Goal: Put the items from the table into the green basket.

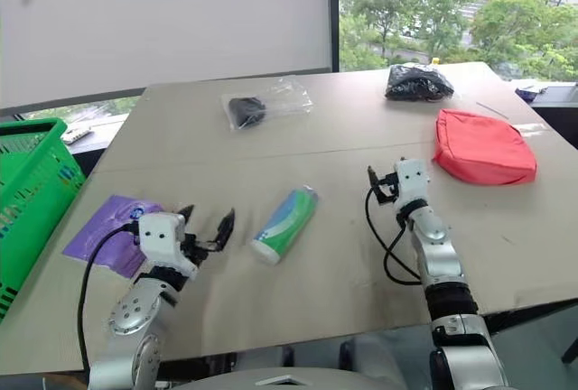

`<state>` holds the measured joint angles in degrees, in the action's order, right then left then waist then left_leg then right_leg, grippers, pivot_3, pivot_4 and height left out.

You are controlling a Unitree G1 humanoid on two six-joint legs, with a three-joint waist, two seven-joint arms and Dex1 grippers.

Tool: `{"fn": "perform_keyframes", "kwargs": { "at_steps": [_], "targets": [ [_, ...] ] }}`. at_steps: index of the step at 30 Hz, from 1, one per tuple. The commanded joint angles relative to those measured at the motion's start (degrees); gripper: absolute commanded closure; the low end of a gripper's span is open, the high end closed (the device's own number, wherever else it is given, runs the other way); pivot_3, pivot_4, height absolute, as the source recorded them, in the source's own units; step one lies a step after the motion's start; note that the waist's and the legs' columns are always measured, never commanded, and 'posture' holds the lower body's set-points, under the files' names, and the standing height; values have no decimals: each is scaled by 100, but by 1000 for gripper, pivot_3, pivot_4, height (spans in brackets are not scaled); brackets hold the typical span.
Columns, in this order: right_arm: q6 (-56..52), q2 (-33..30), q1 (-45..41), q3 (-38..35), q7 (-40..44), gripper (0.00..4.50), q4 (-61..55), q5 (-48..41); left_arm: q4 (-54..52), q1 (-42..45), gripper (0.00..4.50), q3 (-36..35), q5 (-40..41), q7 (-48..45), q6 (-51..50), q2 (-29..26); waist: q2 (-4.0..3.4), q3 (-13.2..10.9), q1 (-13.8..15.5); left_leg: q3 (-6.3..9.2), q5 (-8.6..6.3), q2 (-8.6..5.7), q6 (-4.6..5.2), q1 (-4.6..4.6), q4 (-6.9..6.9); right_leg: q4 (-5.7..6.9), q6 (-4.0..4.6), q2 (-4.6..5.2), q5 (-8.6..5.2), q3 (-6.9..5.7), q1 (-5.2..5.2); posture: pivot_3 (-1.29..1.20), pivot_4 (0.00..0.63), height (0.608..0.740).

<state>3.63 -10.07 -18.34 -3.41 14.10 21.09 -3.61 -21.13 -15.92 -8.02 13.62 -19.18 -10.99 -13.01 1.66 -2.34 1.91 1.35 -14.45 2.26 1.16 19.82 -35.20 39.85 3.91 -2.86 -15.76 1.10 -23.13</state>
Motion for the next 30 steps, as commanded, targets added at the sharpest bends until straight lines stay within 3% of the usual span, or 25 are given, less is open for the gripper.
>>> {"fn": "perform_keyframes", "kwargs": {
  "at_steps": [1, 30],
  "targets": [
    [-128, 6, -102, -162, -63, 179, -263, -188, 95, 285, 15, -152, 8, -10, 121, -144, 0, 0, -9, 1, 0, 0, 0, -1, 0, 0, 0, 0, 0, 0, 0, 113, 0, 740],
    [-582, -120, 256, -107, 232, 179, -771, -378, 462, 465, 15, -162, -311, 355, 344, -40, -2, -1, -122, -2, -1, 2, -1, -2, 0, 1, -3, -1, 1, 2, 0, 84, 0, 740]
  ]
}}
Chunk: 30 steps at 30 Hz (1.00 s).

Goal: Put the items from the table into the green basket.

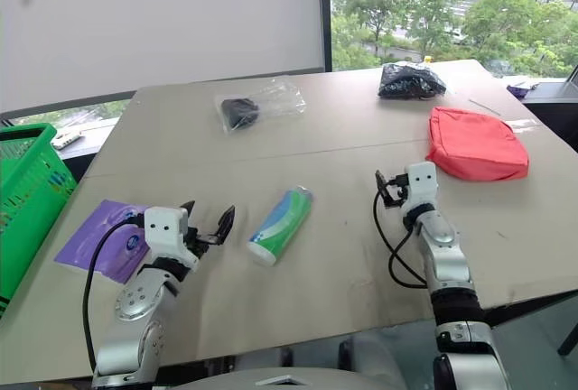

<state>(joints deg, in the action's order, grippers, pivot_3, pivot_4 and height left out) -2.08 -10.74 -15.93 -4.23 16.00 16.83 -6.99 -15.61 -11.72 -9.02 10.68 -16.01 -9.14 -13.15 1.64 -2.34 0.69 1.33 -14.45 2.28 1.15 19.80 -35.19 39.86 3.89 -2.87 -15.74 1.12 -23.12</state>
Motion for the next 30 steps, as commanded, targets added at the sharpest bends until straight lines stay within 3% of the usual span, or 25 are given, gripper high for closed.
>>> {"fn": "perform_keyframes", "kwargs": {
  "at_steps": [1, 15, 30],
  "targets": [
    [-78, -72, 92, -20, 65, 179, -457, -58, -90, 43, 15, -61, -21, 39, 164, -25, 0, 0, 1, 0, 0, 0, 0, 0, 0, 0, 0, 0, 0, 0, 0, 82, 0, 740],
    [-936, -342, 1547, -110, 269, 179, -2112, -286, -51, 20, 15, -28, -23, -23, 217, -41, 0, 0, -13, 2, -1, 0, -2, -3, 0, 0, 0, -1, 0, -1, 0, 63, 0, 740],
    [-1012, -239, 1671, -66, 118, 179, -2347, -280, -115, 117, 15, -8, 83, -7, 59, -2, 0, 0, -15, -1, -4, -1, -9, -2, 0, -2, -1, 0, -1, 0, 0, 56, 0, 740]
  ]
}}
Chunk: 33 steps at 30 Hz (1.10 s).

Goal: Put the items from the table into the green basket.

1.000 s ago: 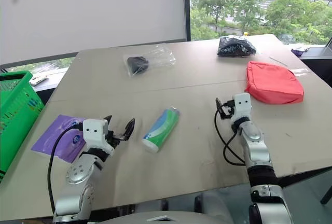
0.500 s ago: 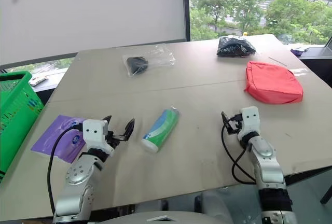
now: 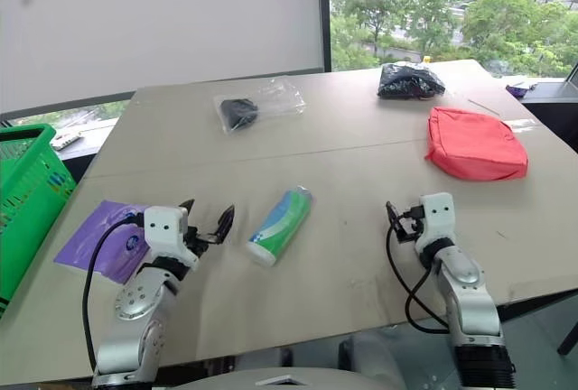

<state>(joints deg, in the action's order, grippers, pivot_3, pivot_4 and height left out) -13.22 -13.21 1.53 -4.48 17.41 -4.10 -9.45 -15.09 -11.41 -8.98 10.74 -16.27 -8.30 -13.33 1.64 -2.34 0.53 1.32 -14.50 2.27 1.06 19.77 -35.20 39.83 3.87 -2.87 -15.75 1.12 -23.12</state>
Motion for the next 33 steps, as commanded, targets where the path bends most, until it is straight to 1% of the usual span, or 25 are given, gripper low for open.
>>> {"fn": "perform_keyframes", "kwargs": {
  "at_steps": [1, 6, 12, 17, 33],
  "targets": [
    [136, 14, -88, -44, -20, 179, -241, -41, -212, 115, 15, -42, 150, 69, -94, 69, 0, 0, 1, 0, 0, 0, 0, 0, 0, 0, 0, 0, 0, 0, 0, 56, 0, 740],
    [251, 137, -194, -90, -168, 179, -241, -49, -249, 154, 15, -40, 98, 134, -214, 59, 0, 0, -10, 2, 0, 0, 0, -1, 0, 0, 0, -1, 0, -1, 0, 55, 0, 740],
    [104, 265, -232, 70, -372, 179, -235, 112, -196, 229, 15, -16, 26, 209, -245, 59, 0, 0, -10, 1, -1, 0, -3, 1, 0, 0, 0, 0, 0, 0, 0, 52, 0, 740],
    [101, 329, -432, 9, -476, 179, -101, 109, -127, 343, 15, 54, -142, 341, -352, 57, 1, 0, -22, 1, -1, 0, -4, 0, 0, 1, -1, 0, 1, 0, 0, 50, 0, 740],
    [198, 317, -585, 38, -435, 179, 67, 134, -107, 393, 15, 118, -251, 381, -385, 89, 2, 1, -100, 1, -2, 0, -7, 1, 0, 0, -2, 0, 1, 1, 0, 53, 0, 740]
  ]
}}
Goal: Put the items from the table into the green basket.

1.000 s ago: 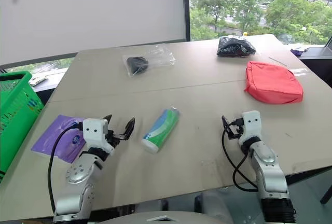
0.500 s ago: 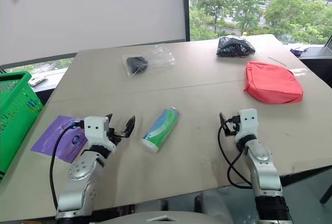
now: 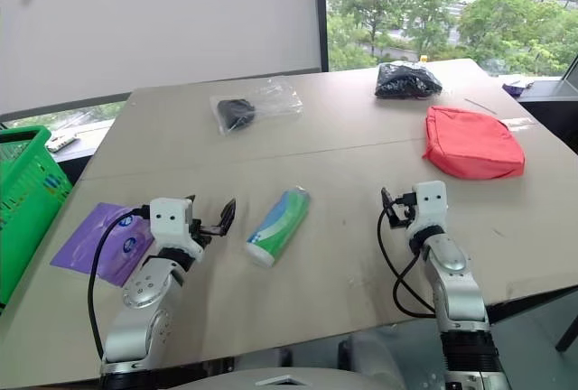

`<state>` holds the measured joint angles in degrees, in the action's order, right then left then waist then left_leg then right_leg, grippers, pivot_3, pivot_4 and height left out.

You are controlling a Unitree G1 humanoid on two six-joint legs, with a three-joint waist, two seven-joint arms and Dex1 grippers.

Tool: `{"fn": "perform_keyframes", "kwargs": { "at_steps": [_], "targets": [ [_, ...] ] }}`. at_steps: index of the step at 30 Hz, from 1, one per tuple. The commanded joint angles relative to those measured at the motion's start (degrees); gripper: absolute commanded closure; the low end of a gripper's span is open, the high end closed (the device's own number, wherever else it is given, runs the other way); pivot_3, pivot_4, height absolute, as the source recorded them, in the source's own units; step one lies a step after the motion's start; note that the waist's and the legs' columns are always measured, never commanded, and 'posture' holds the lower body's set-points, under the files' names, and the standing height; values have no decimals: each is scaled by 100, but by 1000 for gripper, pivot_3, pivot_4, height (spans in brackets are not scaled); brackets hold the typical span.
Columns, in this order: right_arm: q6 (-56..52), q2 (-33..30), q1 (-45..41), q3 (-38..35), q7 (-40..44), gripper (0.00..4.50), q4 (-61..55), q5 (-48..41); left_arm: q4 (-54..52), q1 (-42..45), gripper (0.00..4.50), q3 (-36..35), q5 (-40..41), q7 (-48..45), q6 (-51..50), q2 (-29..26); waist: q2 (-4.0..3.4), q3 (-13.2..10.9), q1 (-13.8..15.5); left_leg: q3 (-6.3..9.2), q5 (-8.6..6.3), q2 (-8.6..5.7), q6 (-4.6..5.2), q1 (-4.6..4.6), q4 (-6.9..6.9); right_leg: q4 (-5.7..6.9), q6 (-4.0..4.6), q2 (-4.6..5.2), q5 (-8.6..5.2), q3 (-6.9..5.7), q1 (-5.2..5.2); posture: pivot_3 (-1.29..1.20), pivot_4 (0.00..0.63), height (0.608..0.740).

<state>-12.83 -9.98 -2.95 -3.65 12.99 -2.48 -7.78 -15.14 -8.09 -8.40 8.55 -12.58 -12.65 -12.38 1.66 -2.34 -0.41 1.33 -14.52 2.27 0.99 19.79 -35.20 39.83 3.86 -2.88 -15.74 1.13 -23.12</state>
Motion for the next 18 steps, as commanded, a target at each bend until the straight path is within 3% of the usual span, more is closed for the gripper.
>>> {"fn": "perform_keyframes", "kwargs": {
  "at_steps": [1, 18],
  "targets": [
    [189, 5, -147, -54, 33, 179, -73, -60, -102, 63, 15, 72, -41, 13, 50, -1, 0, 0, -13, 0, 0, 0, 0, 0, 0, 0, 0, 0, 0, 0, 0, 53, 0, 740],
    [305, -28, -182, 41, 150, 179, 99, 24, -357, -144, 15, 98, -63, 69, -58, -25, 1, 0, -15, 1, 0, 0, -1, 1, 0, 0, 0, 0, 0, 0, 0, 85, 0, 740]
  ]
}}
